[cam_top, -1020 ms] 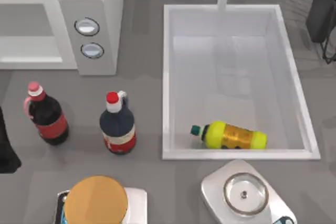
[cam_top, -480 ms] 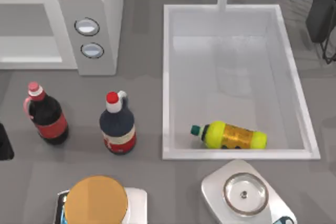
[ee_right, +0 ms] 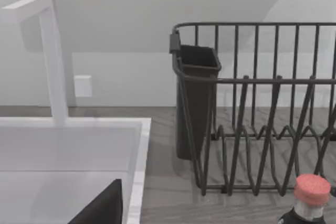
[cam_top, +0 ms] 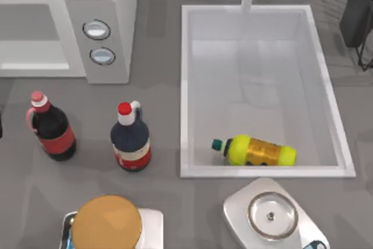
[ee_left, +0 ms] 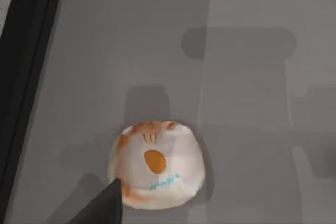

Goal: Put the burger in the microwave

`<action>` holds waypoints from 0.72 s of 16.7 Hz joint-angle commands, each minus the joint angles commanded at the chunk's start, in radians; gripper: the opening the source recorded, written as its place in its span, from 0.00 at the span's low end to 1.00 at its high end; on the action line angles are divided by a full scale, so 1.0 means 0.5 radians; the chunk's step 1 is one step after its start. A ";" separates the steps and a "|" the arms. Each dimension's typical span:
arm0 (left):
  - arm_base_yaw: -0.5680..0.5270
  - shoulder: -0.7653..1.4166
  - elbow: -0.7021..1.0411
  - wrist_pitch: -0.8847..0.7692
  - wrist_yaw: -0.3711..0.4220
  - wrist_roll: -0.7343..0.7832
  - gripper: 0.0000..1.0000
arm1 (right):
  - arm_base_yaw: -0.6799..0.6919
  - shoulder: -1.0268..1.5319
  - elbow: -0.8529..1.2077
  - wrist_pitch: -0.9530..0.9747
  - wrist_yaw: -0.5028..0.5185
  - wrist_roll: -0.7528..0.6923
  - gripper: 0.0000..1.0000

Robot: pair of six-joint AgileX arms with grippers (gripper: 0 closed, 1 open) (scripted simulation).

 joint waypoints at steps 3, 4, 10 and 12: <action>0.069 0.548 0.374 -0.291 0.000 0.018 1.00 | 0.000 0.000 0.000 0.000 0.000 0.000 1.00; 0.091 0.718 0.490 -0.381 0.000 0.024 1.00 | 0.000 0.000 0.000 0.000 0.000 0.000 1.00; 0.191 1.511 1.027 -0.798 -0.001 0.050 1.00 | 0.000 0.000 0.000 0.000 0.000 0.000 1.00; 0.208 1.649 1.121 -0.870 -0.001 0.055 1.00 | 0.000 0.000 0.000 0.000 0.000 0.000 1.00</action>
